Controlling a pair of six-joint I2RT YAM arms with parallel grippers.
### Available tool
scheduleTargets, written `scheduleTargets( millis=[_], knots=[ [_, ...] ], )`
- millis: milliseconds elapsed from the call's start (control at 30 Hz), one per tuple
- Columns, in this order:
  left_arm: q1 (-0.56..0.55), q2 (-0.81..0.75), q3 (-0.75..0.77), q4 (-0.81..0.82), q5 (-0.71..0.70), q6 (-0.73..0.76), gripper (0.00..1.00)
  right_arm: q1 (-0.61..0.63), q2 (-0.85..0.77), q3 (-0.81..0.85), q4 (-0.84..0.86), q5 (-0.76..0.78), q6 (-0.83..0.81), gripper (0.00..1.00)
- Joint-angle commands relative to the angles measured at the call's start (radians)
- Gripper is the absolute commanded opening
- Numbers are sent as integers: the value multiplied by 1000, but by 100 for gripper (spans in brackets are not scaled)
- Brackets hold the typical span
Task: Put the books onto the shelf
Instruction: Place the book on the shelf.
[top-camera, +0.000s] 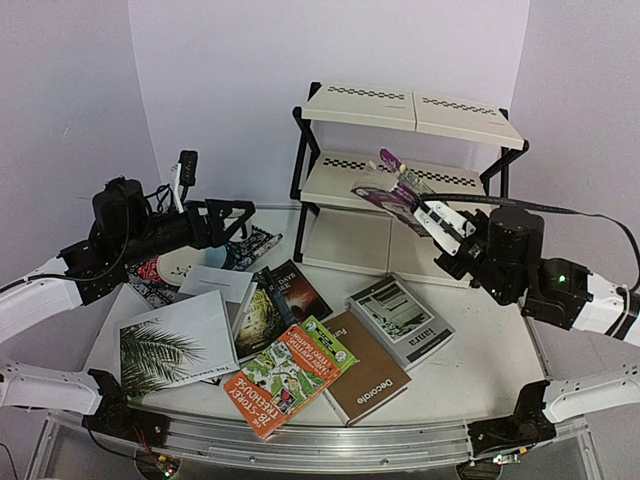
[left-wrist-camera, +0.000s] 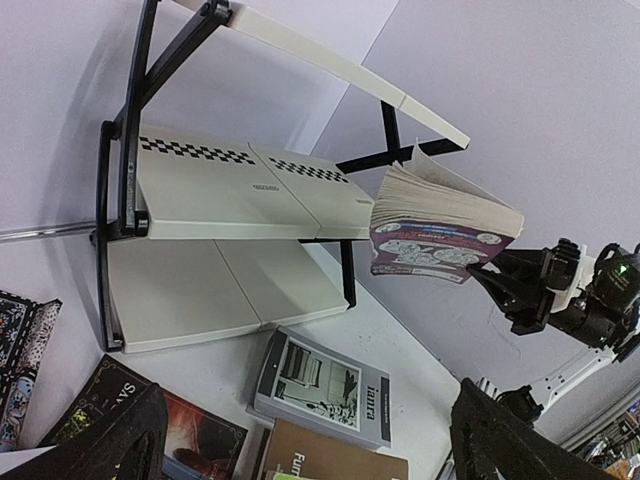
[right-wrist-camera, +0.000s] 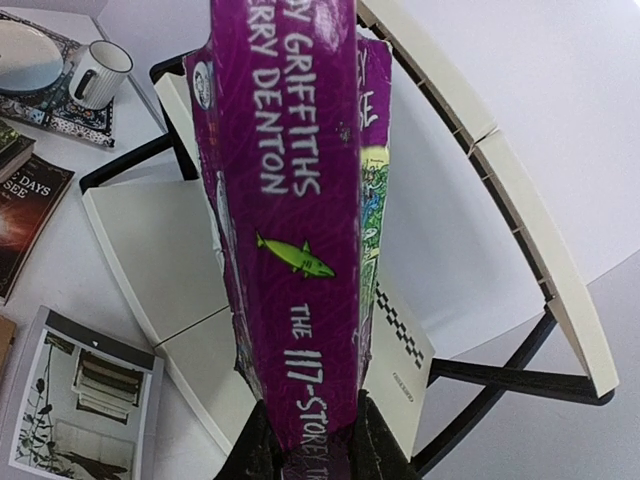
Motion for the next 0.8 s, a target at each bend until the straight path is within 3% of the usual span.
scheduleTargets(
  millis=[0, 300, 767],
  knots=[
    [4, -20, 52, -2, -13, 14, 100, -3, 1, 113, 124, 67, -140, 0],
    [4, -13, 58, -7, -13, 14, 100, -11, 92, 210, 122, 160, -366, 0],
    [4, -16, 64, -17, -18, 18, 100, -137, 226, 290, 122, 132, -534, 0]
  ],
)
